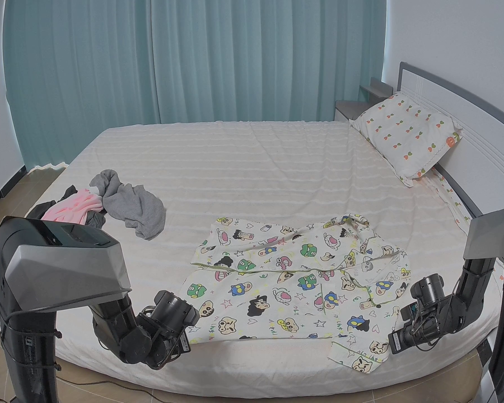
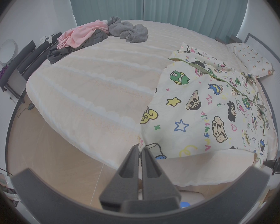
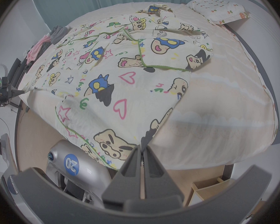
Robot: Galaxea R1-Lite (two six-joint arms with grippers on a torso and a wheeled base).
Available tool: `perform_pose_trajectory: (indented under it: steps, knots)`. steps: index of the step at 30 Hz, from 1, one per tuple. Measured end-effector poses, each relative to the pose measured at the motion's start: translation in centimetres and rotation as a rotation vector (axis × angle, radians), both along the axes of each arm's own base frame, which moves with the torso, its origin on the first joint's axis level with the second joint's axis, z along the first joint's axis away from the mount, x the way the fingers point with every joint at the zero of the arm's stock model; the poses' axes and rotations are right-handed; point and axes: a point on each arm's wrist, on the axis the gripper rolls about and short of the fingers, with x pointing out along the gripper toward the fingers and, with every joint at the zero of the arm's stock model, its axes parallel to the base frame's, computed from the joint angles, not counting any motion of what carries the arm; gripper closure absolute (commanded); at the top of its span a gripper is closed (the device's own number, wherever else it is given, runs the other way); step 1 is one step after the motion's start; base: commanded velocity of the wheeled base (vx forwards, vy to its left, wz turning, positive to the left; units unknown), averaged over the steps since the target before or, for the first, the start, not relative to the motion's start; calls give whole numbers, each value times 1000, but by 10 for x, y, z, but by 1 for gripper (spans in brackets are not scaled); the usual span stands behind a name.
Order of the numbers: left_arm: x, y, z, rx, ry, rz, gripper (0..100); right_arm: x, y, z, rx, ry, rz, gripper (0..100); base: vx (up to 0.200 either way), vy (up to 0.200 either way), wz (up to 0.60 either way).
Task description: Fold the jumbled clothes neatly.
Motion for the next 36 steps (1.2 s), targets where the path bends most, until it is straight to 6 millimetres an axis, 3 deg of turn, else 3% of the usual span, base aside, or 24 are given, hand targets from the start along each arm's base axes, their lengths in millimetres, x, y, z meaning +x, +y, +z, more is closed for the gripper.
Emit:
perform_pose_trajectory:
  steps: [13, 14, 15, 16, 27, 36]
  knots:
    - [-1, -2, -1, 0, -5, -9, 100, -12, -5, 3, -19, 24, 16, 100, 0, 0, 0]
    - [-1, -3, -1, -4, -11, -12, 100, -13, -5, 3, -18, 25, 16, 0, 0, 0, 0]
    - [-1, -4, -1, -5, -14, -16, 100, -13, -5, 3, -19, 28, 16, 0, 0, 0, 0]
    - [-2, -5, -1, -6, -15, -19, 0, -14, -5, 4, -18, 28, 17, 0, 0, 0, 0]
    - [-5, -9, 10, -45, -78, -36, 0, -28, -6, 19, 14, 11, 20, 0, 0, 0, 0]
    - [-12, -4, 54, -105, -188, -51, 0, -39, -5, 48, 121, -69, -35, 0, 0, 0, 0]
